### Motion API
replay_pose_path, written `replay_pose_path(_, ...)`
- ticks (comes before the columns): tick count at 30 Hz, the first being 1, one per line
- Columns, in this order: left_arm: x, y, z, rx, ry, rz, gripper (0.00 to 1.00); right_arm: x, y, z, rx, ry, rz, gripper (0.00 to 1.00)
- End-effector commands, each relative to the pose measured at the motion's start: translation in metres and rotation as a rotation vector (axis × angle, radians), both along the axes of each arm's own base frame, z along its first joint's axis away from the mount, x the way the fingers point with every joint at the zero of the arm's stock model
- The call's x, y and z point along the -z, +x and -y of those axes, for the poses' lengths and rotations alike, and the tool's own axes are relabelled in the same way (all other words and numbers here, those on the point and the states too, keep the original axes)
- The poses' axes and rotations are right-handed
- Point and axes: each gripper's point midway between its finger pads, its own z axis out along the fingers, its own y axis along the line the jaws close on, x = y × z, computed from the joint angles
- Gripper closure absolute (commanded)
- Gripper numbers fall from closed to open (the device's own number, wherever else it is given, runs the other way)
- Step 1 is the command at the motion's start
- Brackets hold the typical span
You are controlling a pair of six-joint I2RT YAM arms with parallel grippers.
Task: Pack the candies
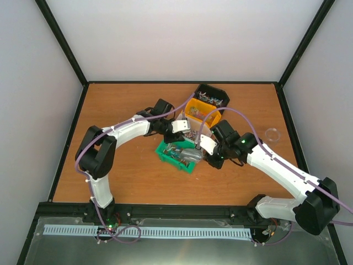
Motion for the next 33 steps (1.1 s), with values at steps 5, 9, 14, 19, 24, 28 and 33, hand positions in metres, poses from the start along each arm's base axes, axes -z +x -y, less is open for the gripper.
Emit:
replay_pose_path(5, -0.02, 0.02, 0.013, -0.141, -0.066, -0.074, 0.54, -0.012, 0.032, 0.014, 0.055, -0.061, 0.086, 0.97)
replay_pose_path(9, -0.048, 0.016, 0.002, -0.192, -0.101, -0.128, 0.4, -0.02, 0.039, 0.012, 0.026, -0.102, 0.092, 0.97)
replay_pose_path(14, -0.068, 0.029, -0.031, -0.335, -0.146, -0.169, 0.33, -0.015, 0.04, 0.014, 0.002, -0.186, 0.023, 0.97)
replay_pose_path(19, -0.056, 0.026, -0.06, -0.429, -0.117, -0.173, 0.33, -0.013, 0.034, 0.022, -0.046, -0.266, -0.032, 0.97)
replay_pose_path(24, -0.029, 0.013, -0.076, -0.477, -0.045, -0.207, 0.44, -0.022, 0.039, 0.013, -0.054, -0.28, -0.096, 0.97)
replay_pose_path(28, -0.017, -0.004, -0.083, -0.457, -0.018, -0.22, 0.53, -0.018, 0.036, 0.012, -0.058, -0.309, -0.164, 0.97)
replay_pose_path(33, -0.009, -0.017, -0.084, -0.429, -0.017, -0.245, 0.61, -0.014, 0.039, 0.008, -0.064, -0.359, -0.203, 0.97)
